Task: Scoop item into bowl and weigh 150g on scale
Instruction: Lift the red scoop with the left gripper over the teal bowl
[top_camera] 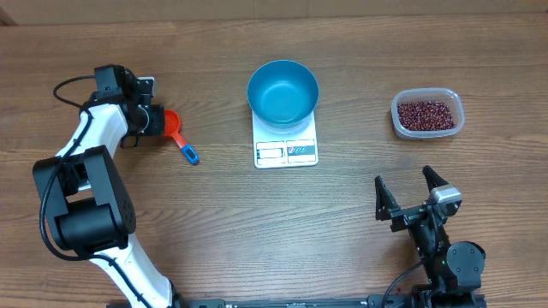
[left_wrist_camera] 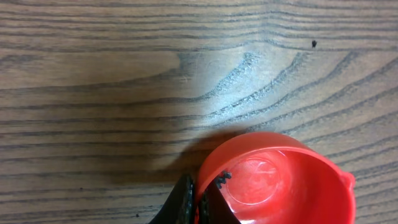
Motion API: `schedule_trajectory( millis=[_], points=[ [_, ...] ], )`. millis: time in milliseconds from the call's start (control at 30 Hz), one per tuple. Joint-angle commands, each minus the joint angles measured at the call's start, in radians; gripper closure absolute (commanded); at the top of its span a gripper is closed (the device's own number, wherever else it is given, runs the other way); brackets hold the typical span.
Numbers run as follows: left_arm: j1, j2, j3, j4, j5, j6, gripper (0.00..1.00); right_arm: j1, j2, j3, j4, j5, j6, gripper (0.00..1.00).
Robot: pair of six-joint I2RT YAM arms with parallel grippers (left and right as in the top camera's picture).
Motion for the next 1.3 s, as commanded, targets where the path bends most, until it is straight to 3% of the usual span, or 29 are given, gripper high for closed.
schedule_trajectory(
  millis=[0, 133, 367, 667, 900, 1267],
  points=[
    [-0.002, -0.005, 0.060, -0.019, 0.016, -0.135, 0.96, 0.005, -0.008, -0.011, 0.003, 0.006, -0.001, 0.00],
    [-0.010, -0.063, 0.158, -0.114, 0.021, -0.282, 0.96, 0.005, -0.008, -0.011, 0.003, 0.006, -0.001, 0.00],
    [-0.091, -0.240, 0.251, -0.250, 0.074, -0.351, 0.96, 0.005, -0.008, -0.011, 0.003, 0.006, -0.001, 0.00],
    [-0.336, -0.453, 0.251, -0.440, 0.111, -0.713, 0.96, 0.005, -0.008, -0.011, 0.003, 0.006, -0.001, 0.00],
    [-0.497, -0.457, 0.250, -0.523, 0.138, -0.720, 0.96, 0.005, -0.008, -0.011, 0.003, 0.006, -0.001, 0.00],
    [-0.599, -0.457, 0.248, -0.523, 0.139, -0.721, 0.96, 0.005, -0.008, -0.011, 0.005, 0.006, -0.001, 0.00]
  ],
)
